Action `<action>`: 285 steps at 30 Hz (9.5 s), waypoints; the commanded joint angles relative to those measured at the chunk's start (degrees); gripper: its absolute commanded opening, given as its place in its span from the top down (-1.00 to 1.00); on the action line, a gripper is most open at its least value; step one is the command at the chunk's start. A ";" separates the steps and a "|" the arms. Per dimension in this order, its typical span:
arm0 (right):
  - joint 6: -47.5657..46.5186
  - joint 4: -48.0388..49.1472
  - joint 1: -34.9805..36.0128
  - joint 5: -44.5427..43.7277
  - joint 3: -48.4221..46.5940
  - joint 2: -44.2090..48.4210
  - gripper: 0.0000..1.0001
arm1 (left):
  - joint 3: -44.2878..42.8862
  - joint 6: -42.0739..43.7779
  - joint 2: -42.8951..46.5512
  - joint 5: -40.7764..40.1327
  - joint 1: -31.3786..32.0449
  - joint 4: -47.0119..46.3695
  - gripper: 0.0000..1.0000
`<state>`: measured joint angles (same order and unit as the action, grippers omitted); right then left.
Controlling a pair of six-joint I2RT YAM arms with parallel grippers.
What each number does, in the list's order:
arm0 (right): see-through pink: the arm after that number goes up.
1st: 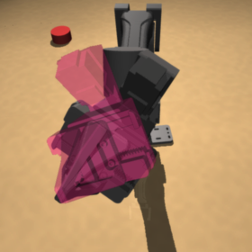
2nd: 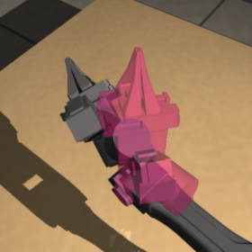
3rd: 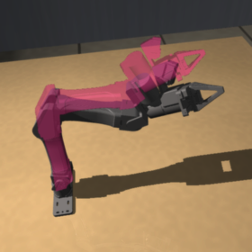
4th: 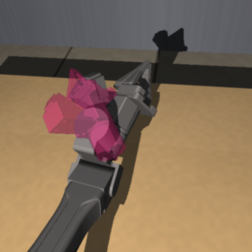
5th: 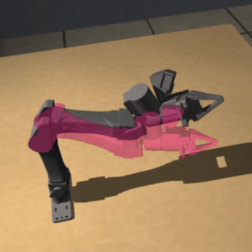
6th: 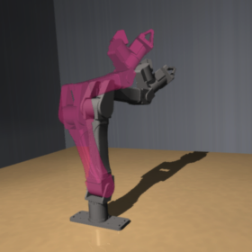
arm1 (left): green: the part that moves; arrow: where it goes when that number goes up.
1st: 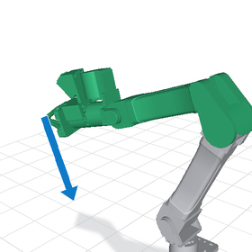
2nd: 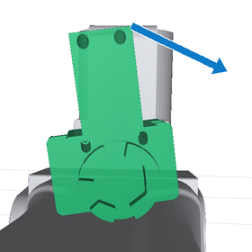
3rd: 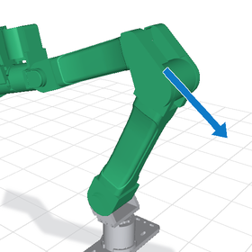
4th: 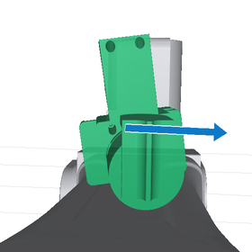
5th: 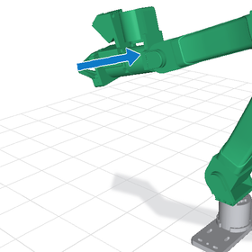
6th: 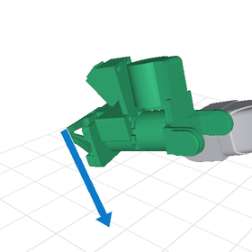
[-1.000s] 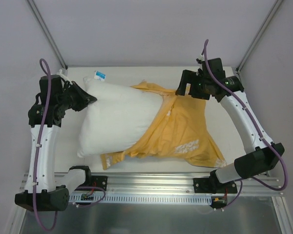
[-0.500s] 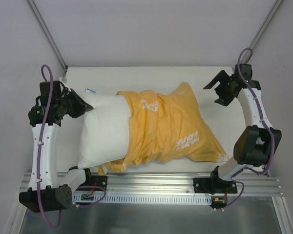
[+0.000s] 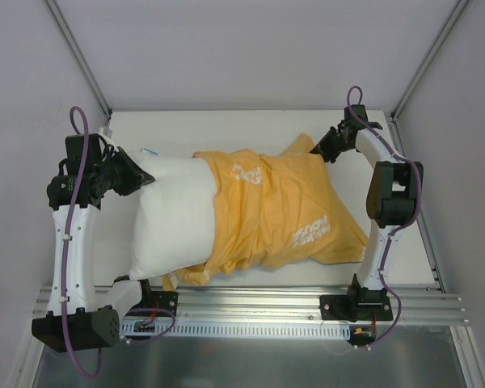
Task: Remove the pillowcase from the pillow
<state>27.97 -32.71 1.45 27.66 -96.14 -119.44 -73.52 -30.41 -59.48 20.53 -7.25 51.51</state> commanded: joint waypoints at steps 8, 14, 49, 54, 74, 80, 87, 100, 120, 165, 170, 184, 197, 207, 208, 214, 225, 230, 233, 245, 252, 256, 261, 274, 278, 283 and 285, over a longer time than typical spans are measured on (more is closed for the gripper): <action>1.22 2.74 -11.20 -4.71 4.55 19.91 0.99 | -6.55 1.32 2.44 -3.38 -2.94 3.06 1.00; 0.60 2.65 -19.72 -6.65 9.30 29.69 0.99 | -9.89 3.52 1.56 -6.47 -8.83 7.37 1.00; -18.29 -14.94 -14.91 -14.64 3.99 37.94 -0.76 | -10.95 6.33 -11.79 -3.04 -10.00 3.07 -0.69; -20.76 -12.55 -7.11 -17.90 18.24 50.42 -0.90 | -6.30 7.83 -8.81 -10.58 -4.10 3.77 -0.97; -11.01 -2.99 54.44 -39.62 22.14 36.93 -0.98 | 18.50 -3.43 -11.43 -17.12 19.64 -5.36 -0.79; -10.92 -3.77 51.04 -38.74 16.95 24.34 0.14 | 15.51 -1.84 -13.82 -16.40 19.55 -6.77 1.00; -11.53 -3.68 33.29 -35.67 25.38 37.41 0.99 | 13.05 0.78 -5.21 -14.48 11.04 -6.24 1.00; -15.84 -9.66 9.87 -34.00 35.72 64.68 0.99 | -4.44 2.38 -4.41 -6.39 -4.79 -1.67 1.00; -17.94 -12.56 17.79 -37.86 28.67 67.77 -0.99 | -8.82 -5.96 -18.62 -19.29 25.87 -0.36 -0.97; -17.42 -11.06 4.10 -40.58 7.72 45.52 0.99 | -7.95 7.04 -1.25 -9.64 -5.40 4.04 1.00; -15.92 -10.54 -3.55 -35.32 10.97 44.82 0.99 | -11.29 6.95 -3.26 -6.05 -12.17 4.48 1.00; -14.69 -7.28 -3.31 -25.54 17.56 35.23 0.99 | -9.72 4.23 -4.85 -4.08 -7.66 3.08 1.00; -11.80 -6.14 -1.54 -30.29 29.77 51.03 0.99 | -29.30 -0.44 -28.91 -30.55 49.24 3.16 -0.97; -13.99 -10.97 -7.43 -25.67 38.65 63.70 -0.93 | -57.33 3.43 -57.38 -28.19 62.35 5.54 -0.98; -13.99 -10.97 -7.43 -25.29 39.88 64.32 -0.93 | -58.14 3.34 -58.80 -27.66 62.44 5.45 -0.97; -13.90 -9.30 -7.34 -21.61 44.89 65.21 -0.80 | -56.05 2.12 -66.02 -21.78 61.92 5.36 -0.96; -13.46 -6.58 -7.25 -18.70 46.31 66.26 0.99 | -35.49 -1.49 -47.77 -21.24 46.99 -0.08 1.00; -12.24 -5.79 -7.25 -17.73 45.69 66.26 0.99 | -24.33 -1.75 -32.58 -18.34 34.17 -3.87 1.00; -11.10 -5.26 -7.34 -18.25 45.51 65.21 0.99 | -20.80 -1.14 -26.15 -17.46 29.07 -4.66 1.00; -7.32 -2.36 -11.62 -18.52 43.67 61.69 0.99 | -15.69 0.70 -15.23 -14.83 20.97 -4.66 1.00; -4.07 -1.84 -20.44 -15.18 37.00 56.96 0.99 | -12.45 2.38 -10.04 -6.75 14.28 -4.66 1.00; -0.46 1.68 -19.48 -15.26 32.60 52.48 0.99 | -8.93 1.50 -8.37 -1.66 14.36 -4.75 1.00; -2.65 0.19 -13.77 -17.11 24.52 43.60 0.99 | -2.17 0.71 -6.96 1.88 17.60 -7.21 1.00; -14.60 -11.67 -1.72 -33.63 28.62 56.21 -0.96 | -17.35 0.88 -24.97 -17.26 45.88 -3.45 -0.79; -18.12 -16.67 0.56 -34.78 36.43 66.92 -0.93 | -24.21 2.20 -31.21 -22.81 54.95 -1.41 -0.97; -14.88 -22.66 3.29 -28.90 45.32 77.15 -0.93 | -33.70 4.22 -43.24 -25.28 63.14 -0.97 -0.97; -13.73 -23.27 4.17 -25.40 48.83 80.93 -0.93 | -36.60 4.49 -48.59 -25.37 64.81 -0.97 -0.98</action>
<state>12.97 -51.44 4.27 -2.52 -51.35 -41.39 -106.21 -28.21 -102.00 -0.86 56.14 48.71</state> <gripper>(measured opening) 0.967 0.986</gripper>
